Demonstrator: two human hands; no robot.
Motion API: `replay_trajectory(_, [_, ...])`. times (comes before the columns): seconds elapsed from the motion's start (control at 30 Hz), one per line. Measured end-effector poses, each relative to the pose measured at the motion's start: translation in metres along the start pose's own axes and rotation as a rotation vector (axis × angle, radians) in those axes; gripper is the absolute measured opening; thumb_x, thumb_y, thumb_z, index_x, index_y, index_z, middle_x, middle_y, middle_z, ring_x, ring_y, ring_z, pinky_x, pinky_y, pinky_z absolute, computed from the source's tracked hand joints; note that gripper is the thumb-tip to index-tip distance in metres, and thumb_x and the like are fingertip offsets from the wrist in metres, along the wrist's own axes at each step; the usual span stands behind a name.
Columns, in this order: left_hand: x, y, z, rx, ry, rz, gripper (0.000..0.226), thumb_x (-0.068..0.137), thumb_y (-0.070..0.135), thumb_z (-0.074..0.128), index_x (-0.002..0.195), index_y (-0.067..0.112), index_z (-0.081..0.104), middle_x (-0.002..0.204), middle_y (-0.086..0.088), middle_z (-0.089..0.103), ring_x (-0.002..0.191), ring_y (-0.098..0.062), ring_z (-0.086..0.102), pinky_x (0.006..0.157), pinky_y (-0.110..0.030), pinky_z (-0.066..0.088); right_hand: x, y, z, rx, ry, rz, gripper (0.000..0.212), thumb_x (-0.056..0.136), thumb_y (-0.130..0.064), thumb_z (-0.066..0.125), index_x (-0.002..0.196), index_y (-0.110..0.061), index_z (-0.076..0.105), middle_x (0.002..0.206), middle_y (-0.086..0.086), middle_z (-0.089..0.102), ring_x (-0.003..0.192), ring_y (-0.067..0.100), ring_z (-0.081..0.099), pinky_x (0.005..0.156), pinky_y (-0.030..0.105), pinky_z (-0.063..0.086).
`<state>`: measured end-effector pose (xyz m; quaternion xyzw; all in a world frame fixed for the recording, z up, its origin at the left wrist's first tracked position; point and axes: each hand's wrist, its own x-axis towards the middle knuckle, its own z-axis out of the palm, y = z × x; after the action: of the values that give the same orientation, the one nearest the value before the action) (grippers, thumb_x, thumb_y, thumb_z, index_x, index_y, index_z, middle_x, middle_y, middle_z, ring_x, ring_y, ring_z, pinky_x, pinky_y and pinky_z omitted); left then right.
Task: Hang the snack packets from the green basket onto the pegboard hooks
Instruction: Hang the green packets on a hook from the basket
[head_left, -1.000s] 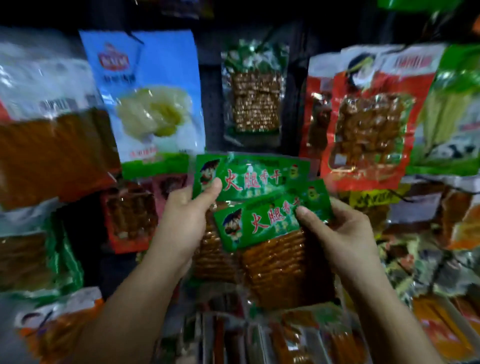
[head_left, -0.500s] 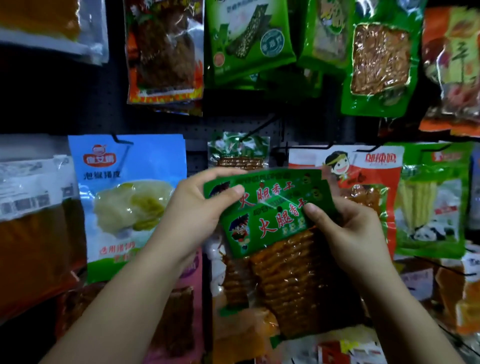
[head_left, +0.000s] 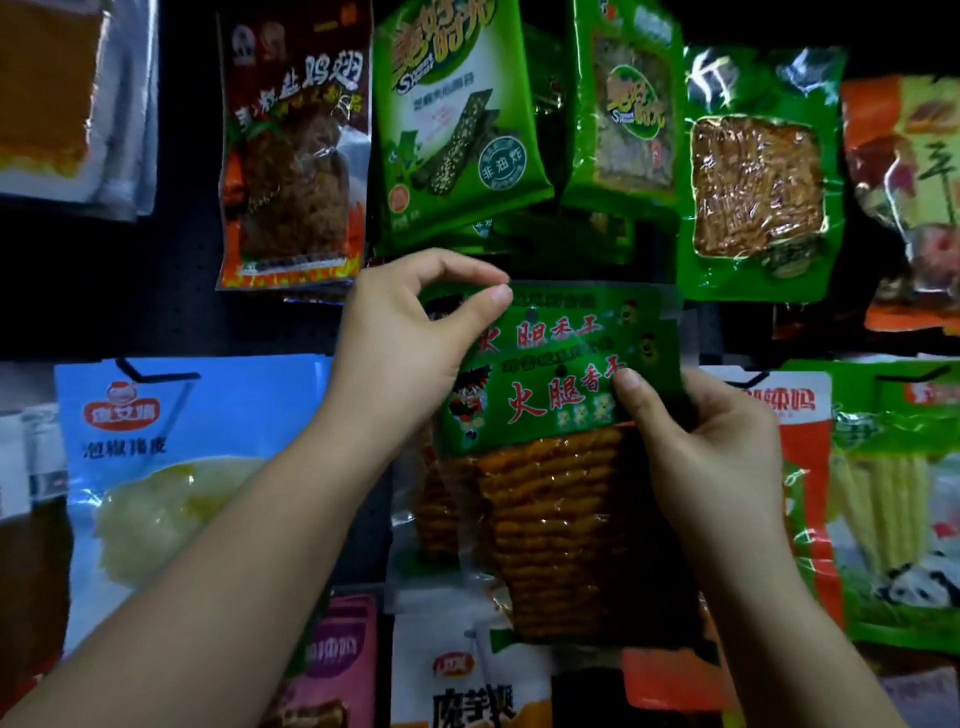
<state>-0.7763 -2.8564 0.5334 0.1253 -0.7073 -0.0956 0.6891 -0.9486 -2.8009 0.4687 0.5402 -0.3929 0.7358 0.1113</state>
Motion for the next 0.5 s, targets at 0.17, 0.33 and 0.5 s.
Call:
replay_trajectory(0.17, [0.021, 0.003, 0.003, 0.046, 0.023, 0.047, 0.011, 0.078, 0.025, 0.074, 0.072, 0.034, 0.069, 0.07, 0.027, 0.066, 0.074, 0.01, 0.061, 0.078, -0.024, 0.053, 0.015, -0.004, 0.003, 0.037, 0.005, 0.035, 0.014, 0.088, -0.025, 0.064, 0.078, -0.017, 0.072, 0.072, -0.002, 0.074, 0.073, 0.017, 0.071, 0.069, 0.039, 0.057])
replay_trajectory(0.33, [0.031, -0.005, 0.006, 0.015, 0.002, -0.046, 0.011, 0.078, 0.022, 0.075, 0.074, 0.03, 0.07, 0.08, 0.016, 0.069, 0.088, -0.004, 0.066, 0.09, -0.04, 0.053, 0.023, -0.006, 0.008, 0.046, -0.018, 0.029, 0.012, 0.089, -0.021, 0.064, 0.08, -0.02, 0.072, 0.072, -0.01, 0.074, 0.073, 0.004, 0.069, 0.068, 0.025, 0.054])
replay_trajectory(0.5, [0.032, -0.008, 0.007, -0.038, -0.035, -0.121, 0.008, 0.076, 0.021, 0.076, 0.074, 0.028, 0.072, 0.084, 0.007, 0.072, 0.094, -0.017, 0.067, 0.091, -0.046, 0.052, 0.024, -0.004, 0.008, 0.025, -0.024, 0.07, 0.014, 0.089, -0.022, 0.064, 0.077, -0.02, 0.071, 0.071, -0.006, 0.073, 0.073, 0.011, 0.069, 0.066, 0.03, 0.052])
